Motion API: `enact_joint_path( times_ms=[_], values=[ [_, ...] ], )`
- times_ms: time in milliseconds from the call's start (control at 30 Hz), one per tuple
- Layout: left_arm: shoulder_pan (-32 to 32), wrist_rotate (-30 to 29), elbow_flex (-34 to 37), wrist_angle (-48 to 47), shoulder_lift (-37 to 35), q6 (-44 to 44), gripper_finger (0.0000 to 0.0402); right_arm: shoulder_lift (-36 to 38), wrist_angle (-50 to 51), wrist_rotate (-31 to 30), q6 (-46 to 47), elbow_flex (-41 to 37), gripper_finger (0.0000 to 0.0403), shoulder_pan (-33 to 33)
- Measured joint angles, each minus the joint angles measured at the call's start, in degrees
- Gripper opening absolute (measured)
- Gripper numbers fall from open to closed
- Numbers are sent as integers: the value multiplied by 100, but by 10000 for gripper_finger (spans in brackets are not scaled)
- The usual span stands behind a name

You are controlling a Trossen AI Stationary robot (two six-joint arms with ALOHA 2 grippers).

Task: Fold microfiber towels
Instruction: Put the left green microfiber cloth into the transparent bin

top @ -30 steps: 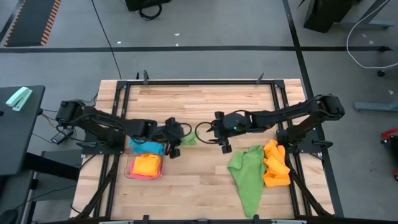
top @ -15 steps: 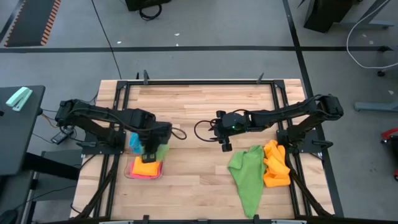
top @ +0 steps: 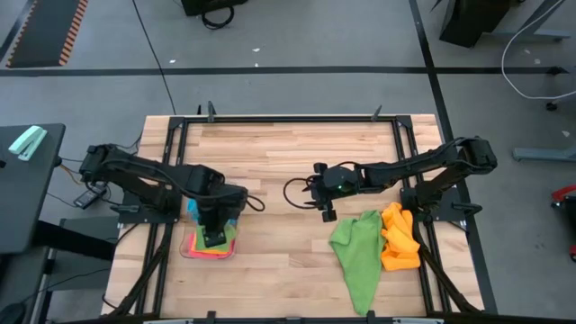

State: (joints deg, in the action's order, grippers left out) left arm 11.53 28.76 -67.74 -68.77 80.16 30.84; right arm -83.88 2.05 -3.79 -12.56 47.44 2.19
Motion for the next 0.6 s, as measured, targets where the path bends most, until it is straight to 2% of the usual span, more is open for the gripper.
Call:
enact_joint_path(
  times_ms=[233, 367, 467, 600],
  values=[
    [80, 225, 957, 702, -329, 218, 40, 0, -40, 7, -6, 0, 190, 35],
    [-70, 431, 1611, 1538, -981, 614, 51, 0, -96, 9, -6, 0, 190, 34],
    [-107, 824, 2132, 2480, -1516, 1139, 44, 0, -128, 17, 0, 0, 190, 36],
    [-32, 1025, 2683, 3121, -2155, 1835, 38, 0, -189, 20, 29, 0, 190, 36]
  ],
)
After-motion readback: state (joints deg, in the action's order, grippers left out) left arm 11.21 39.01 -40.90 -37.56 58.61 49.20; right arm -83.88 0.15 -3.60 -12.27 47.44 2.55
